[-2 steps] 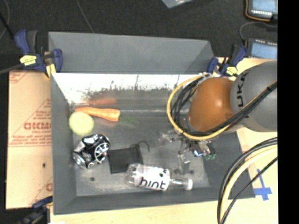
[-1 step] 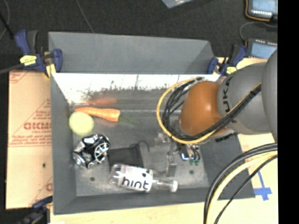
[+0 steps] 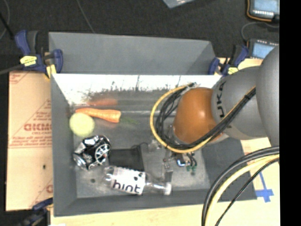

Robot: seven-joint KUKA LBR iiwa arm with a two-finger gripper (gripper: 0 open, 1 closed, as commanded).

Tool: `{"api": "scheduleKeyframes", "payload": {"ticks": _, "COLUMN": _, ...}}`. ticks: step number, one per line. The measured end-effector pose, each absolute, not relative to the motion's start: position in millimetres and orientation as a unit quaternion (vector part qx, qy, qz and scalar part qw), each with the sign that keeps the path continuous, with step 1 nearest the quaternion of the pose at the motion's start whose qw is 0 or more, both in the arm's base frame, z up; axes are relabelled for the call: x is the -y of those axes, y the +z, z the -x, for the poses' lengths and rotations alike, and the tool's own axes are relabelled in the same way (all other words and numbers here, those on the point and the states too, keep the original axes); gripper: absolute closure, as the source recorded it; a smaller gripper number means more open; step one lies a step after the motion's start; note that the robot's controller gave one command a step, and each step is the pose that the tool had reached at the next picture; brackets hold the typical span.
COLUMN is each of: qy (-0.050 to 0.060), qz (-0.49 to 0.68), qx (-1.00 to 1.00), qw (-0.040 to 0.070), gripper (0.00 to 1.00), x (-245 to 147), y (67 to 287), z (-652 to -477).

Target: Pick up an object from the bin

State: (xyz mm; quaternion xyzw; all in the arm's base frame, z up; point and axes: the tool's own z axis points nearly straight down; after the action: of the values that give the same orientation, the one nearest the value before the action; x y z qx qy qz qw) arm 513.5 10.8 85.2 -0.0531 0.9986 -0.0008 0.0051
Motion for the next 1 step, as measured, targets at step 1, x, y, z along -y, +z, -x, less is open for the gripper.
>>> {"api": "scheduleKeyframes", "payload": {"ticks": 1, "qy": -0.002, "qz": 0.182, "qx": -0.983, "qw": 0.005, "gripper": 0.0, "x": -27.4, "y": 80.2, "z": -522.8}}
